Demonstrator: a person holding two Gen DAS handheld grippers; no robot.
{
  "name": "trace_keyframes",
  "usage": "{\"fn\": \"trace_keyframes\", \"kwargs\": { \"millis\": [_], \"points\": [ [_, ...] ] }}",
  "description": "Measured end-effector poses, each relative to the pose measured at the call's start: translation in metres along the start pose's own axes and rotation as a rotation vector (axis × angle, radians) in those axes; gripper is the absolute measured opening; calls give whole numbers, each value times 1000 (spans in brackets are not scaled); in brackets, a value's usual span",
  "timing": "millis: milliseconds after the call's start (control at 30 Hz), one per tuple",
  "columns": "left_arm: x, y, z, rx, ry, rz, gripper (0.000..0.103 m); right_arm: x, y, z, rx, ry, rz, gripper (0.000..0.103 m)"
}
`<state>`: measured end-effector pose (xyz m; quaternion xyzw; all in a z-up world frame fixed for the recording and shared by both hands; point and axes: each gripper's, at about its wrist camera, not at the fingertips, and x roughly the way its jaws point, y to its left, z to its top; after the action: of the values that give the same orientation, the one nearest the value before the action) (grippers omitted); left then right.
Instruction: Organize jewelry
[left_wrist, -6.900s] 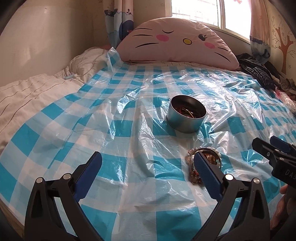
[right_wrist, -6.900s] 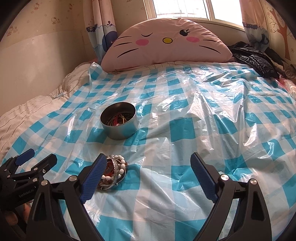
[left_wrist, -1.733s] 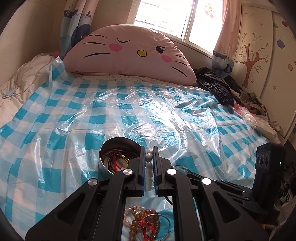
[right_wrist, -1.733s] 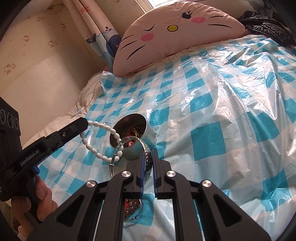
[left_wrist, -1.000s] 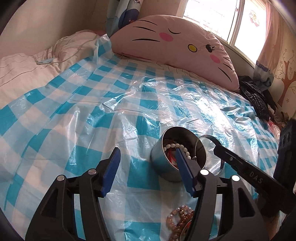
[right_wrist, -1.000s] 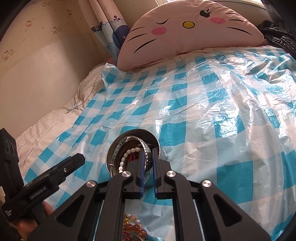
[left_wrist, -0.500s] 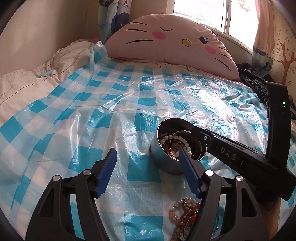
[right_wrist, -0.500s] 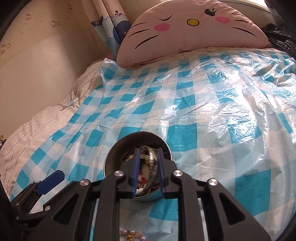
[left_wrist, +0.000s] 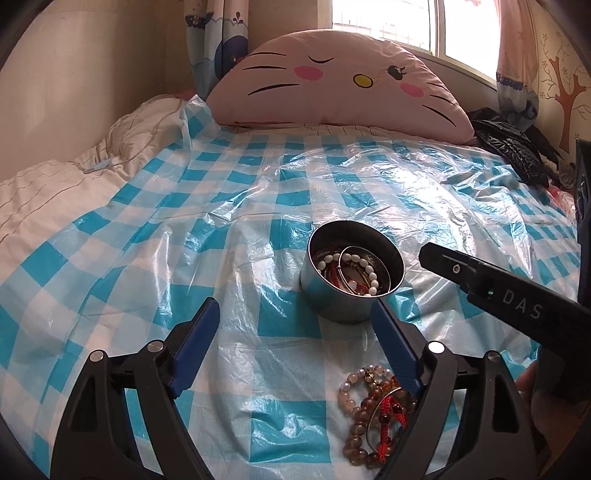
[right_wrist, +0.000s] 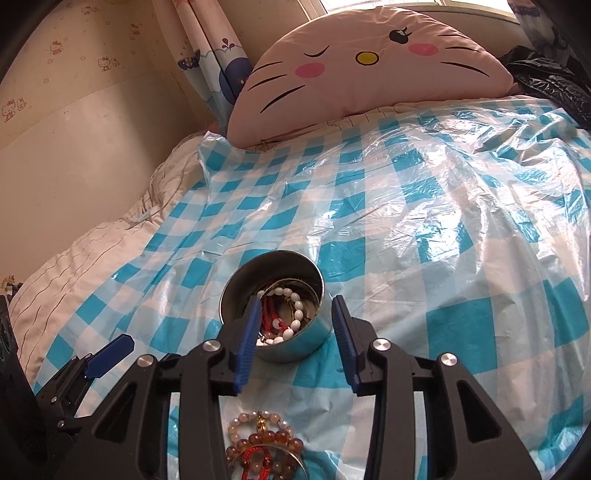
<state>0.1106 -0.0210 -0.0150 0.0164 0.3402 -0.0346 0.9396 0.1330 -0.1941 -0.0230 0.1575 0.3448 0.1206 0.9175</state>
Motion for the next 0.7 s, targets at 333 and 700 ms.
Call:
{"fn": "trace_keyframes", "kwargs": {
  "millis": [333, 700],
  "points": [
    [-19, 4, -23, -3, 24, 18, 87, -45, -9, -40, 12, 12, -60, 53],
    [-28, 21, -39, -43, 55, 33, 92, -57, -11, -57, -14, 35, -131, 58]
  ]
}}
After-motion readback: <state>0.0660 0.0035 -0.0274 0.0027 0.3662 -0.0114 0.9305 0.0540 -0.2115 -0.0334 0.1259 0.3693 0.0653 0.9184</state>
